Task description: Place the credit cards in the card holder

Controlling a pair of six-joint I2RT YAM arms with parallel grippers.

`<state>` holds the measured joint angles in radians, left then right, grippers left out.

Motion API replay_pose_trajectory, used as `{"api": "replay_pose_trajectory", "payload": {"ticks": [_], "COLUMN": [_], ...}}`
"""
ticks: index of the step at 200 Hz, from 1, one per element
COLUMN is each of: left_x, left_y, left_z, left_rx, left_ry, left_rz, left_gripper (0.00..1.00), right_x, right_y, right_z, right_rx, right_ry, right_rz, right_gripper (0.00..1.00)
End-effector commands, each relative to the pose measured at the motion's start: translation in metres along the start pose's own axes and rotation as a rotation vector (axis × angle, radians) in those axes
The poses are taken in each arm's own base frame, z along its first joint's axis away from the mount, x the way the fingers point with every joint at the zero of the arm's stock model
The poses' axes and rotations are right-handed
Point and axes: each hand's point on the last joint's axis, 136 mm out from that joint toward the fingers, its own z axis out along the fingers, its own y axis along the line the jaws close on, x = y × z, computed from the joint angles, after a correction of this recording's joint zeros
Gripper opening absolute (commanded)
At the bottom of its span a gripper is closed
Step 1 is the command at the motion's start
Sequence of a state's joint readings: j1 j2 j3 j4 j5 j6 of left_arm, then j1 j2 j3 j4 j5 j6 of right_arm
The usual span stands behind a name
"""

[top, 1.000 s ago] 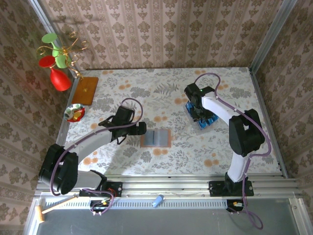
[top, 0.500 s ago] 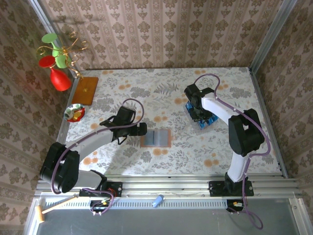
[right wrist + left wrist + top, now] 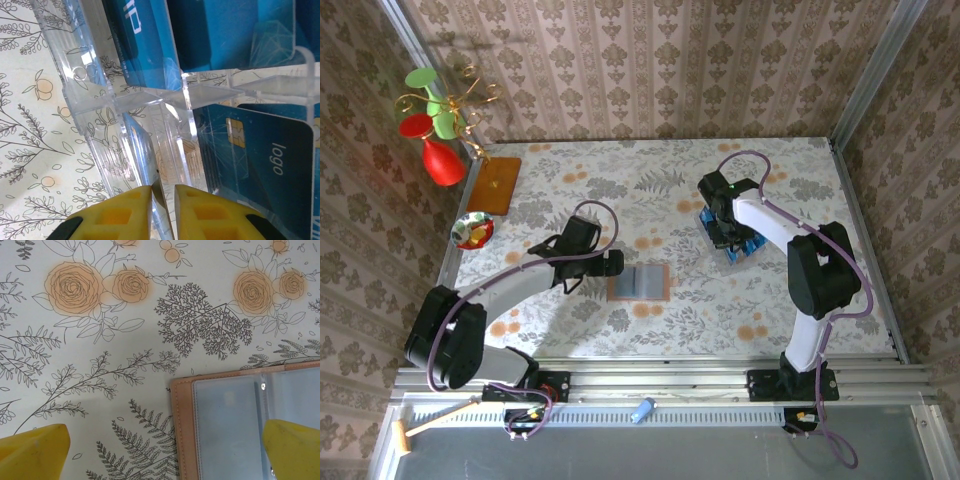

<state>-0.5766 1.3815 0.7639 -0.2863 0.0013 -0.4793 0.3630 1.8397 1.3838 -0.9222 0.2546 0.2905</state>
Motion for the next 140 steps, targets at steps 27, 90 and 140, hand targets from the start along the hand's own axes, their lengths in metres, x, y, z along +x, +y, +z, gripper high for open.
{"api": "replay_pose_trajectory", "payload": {"ticks": [27, 90, 140], "left_x": [-0.011, -0.010, -0.010], "left_y": [-0.011, -0.015, -0.015], "left_z": [-0.001, 0.000, 0.000], "left_rx": [0.016, 0.016, 0.016], "left_ry": [-0.018, -0.017, -0.016], "left_rz": [-0.001, 0.004, 0.007], "left_gripper": [1.00, 1.00, 1.00], "right_x": [0.003, 0.003, 0.003], "right_y": [-0.004, -0.006, -0.007], "right_z": [-0.006, -0.010, -0.014], "right_rx": [-0.012, -0.019, -0.022], "right_ry": [-0.005, -0.011, -0.017], "right_rz": [-0.003, -0.001, 0.002], "right_gripper": [0.20, 0.23, 0.23]}}
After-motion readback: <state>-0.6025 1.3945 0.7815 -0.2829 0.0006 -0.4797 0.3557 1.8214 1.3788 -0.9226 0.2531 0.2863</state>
